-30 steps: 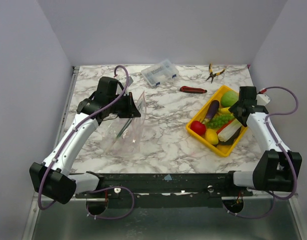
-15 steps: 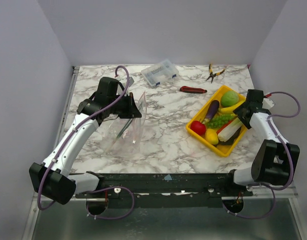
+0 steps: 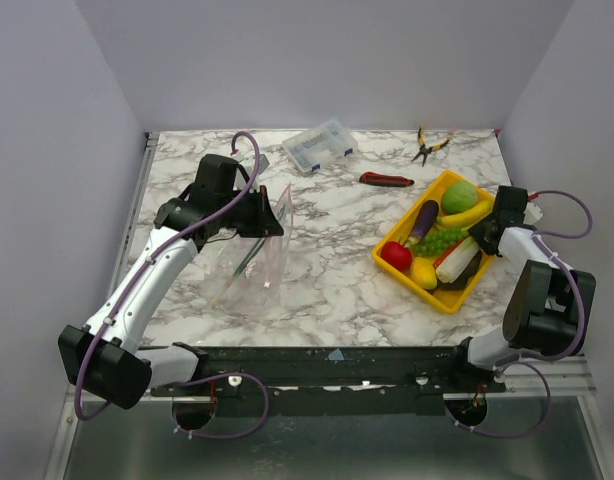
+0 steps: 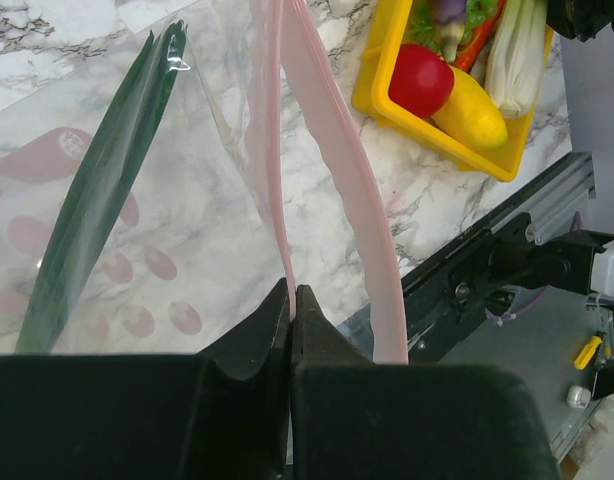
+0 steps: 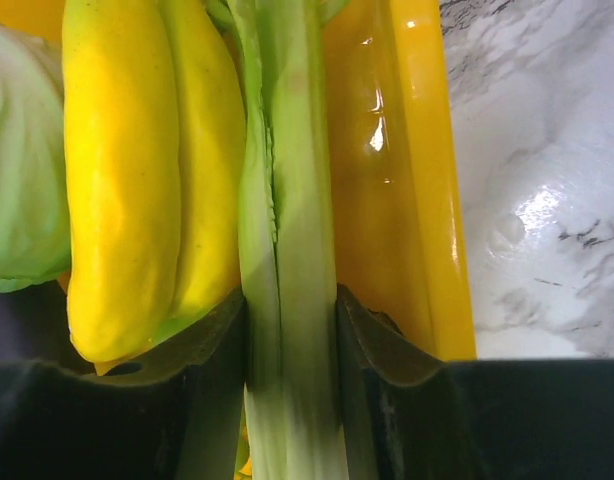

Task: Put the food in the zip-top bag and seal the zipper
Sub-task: Pick up the fake vegetable from the bin.

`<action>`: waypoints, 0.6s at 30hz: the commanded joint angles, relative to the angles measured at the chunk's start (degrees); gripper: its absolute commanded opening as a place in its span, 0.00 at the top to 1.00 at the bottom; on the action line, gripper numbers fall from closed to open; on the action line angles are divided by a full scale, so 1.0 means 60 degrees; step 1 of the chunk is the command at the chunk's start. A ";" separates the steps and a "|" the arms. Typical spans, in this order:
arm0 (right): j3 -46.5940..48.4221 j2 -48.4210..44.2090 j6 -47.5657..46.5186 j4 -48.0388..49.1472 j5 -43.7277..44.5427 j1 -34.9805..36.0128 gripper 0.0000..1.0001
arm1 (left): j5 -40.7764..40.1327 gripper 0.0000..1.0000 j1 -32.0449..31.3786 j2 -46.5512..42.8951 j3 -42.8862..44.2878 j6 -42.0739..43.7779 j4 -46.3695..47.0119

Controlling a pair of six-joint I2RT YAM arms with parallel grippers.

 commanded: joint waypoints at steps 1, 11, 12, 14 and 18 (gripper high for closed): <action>-0.0214 -0.0309 -0.0123 0.0530 -0.0397 -0.0056 0.67 | -0.0128 1.00 -0.0040 -0.0127 -0.0021 0.0214 0.0059; 0.0487 -0.2993 -0.0578 -0.1215 -0.1120 -0.0059 0.92 | -0.0374 1.00 -0.0040 -0.0097 0.0023 0.0321 -0.0018; 0.0567 -0.3307 -0.0678 -0.1322 -0.1249 -0.0056 0.97 | -0.0403 1.00 -0.0040 -0.0077 0.0021 0.0331 -0.0017; 0.0562 -0.3951 -0.0919 -0.1319 -0.1823 -0.0067 1.00 | -0.0451 1.00 -0.0036 0.0042 0.0060 0.0332 -0.0080; 0.0079 -0.5066 -0.0883 -0.0775 -0.3873 -0.0048 1.00 | -0.0233 1.00 -0.0040 0.0105 0.0034 0.0302 -0.0007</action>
